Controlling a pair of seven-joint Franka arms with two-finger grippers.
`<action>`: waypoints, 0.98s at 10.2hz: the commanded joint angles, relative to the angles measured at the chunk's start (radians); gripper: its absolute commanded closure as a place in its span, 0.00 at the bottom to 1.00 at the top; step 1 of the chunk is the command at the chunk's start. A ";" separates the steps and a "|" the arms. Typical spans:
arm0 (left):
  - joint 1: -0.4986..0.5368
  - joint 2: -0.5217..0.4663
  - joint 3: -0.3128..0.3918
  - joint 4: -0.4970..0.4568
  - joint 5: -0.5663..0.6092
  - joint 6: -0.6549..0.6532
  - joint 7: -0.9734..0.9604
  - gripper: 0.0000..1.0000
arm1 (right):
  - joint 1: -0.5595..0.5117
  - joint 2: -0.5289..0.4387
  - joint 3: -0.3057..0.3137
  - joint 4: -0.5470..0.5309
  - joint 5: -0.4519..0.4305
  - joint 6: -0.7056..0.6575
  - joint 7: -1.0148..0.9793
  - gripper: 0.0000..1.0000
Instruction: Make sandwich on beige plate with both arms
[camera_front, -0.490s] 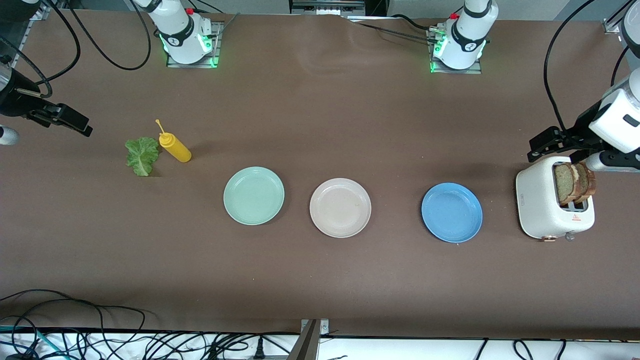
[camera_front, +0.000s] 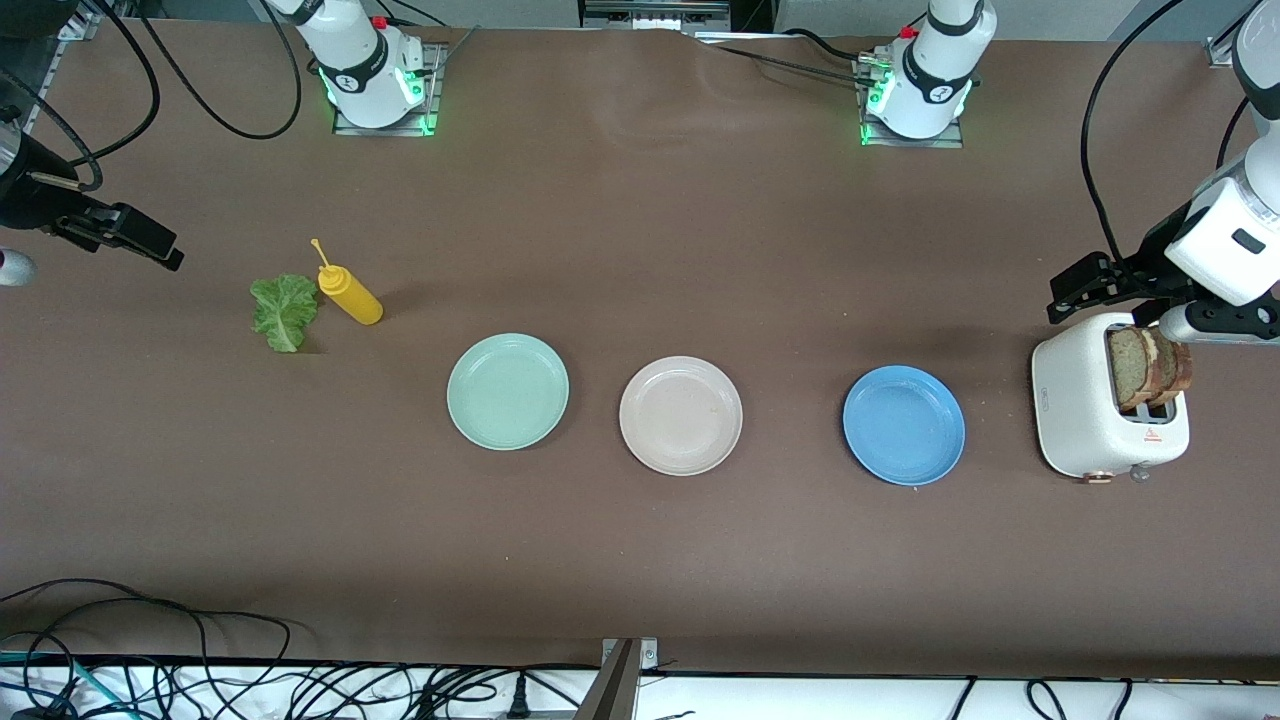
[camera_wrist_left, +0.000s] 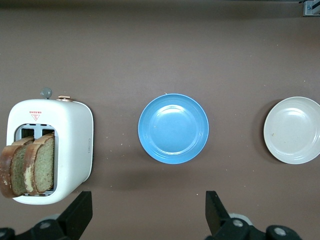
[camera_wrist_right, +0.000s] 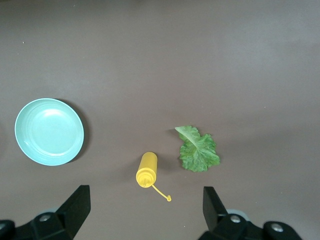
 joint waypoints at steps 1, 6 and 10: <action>0.010 0.004 -0.012 -0.013 0.024 0.000 -0.013 0.00 | 0.000 -0.006 0.004 0.009 0.005 -0.013 -0.006 0.00; 0.010 0.021 -0.010 -0.004 0.024 0.004 -0.015 0.00 | 0.001 -0.006 0.008 0.007 0.007 -0.017 -0.008 0.00; 0.012 0.023 -0.007 -0.001 0.024 0.007 -0.013 0.00 | 0.001 -0.009 0.002 0.007 0.008 -0.019 -0.008 0.00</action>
